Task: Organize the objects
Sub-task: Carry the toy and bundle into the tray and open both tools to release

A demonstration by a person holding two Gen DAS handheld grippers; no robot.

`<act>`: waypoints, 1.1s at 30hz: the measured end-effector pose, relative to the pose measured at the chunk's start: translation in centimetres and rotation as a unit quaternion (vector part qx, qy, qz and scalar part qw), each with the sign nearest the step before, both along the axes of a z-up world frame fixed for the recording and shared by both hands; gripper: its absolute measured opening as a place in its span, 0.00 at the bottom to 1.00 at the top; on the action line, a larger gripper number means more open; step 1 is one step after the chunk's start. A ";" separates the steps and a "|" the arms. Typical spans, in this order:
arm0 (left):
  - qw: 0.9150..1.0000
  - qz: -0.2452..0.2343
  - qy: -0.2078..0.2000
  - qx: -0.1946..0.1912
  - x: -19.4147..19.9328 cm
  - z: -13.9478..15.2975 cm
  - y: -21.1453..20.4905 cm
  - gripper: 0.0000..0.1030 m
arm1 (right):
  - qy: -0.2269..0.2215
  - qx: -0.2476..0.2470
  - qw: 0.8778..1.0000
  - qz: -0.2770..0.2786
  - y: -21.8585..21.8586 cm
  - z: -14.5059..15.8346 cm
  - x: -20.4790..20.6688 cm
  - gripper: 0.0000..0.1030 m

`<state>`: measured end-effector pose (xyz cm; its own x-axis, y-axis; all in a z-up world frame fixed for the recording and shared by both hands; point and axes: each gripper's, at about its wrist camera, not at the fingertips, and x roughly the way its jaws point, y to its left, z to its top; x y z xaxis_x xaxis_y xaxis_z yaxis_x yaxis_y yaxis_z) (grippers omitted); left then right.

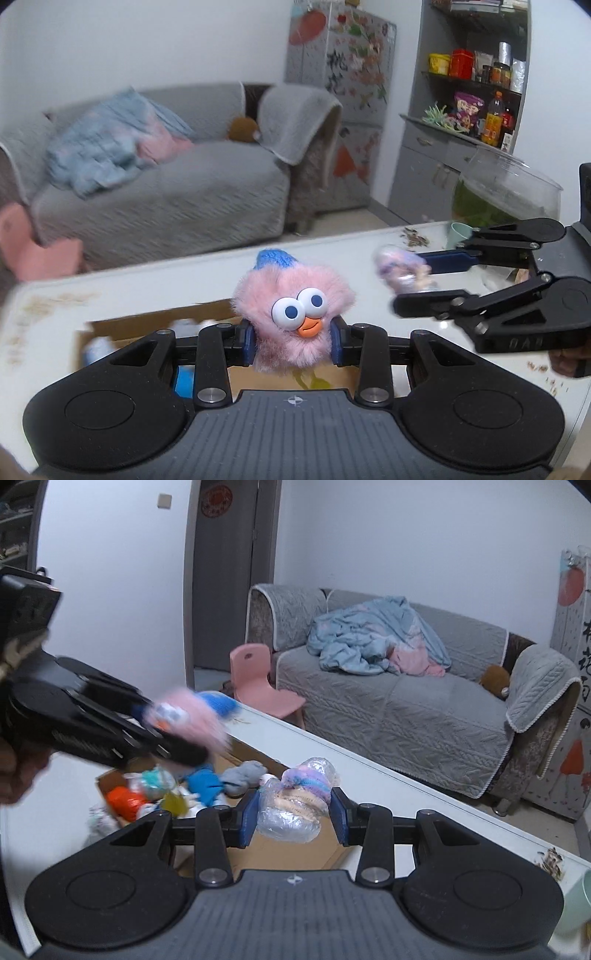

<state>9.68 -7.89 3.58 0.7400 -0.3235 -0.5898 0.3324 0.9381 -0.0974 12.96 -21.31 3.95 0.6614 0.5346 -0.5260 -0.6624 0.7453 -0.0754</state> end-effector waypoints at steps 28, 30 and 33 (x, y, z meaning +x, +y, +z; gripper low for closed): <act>0.986 0.029 0.056 0.155 11.0 -11.2 -0.5 0.43 | 0.071 -0.125 0.989 0.037 6.6 -9.8 9.9 0.37; 0.987 0.036 0.059 0.147 11.1 -11.1 -0.5 0.47 | 0.065 -0.135 0.988 0.032 6.6 -10.1 9.9 0.38; 0.987 0.030 0.059 0.147 11.0 -11.1 -0.8 0.54 | 0.046 -0.155 0.986 0.029 6.9 -10.5 9.6 0.38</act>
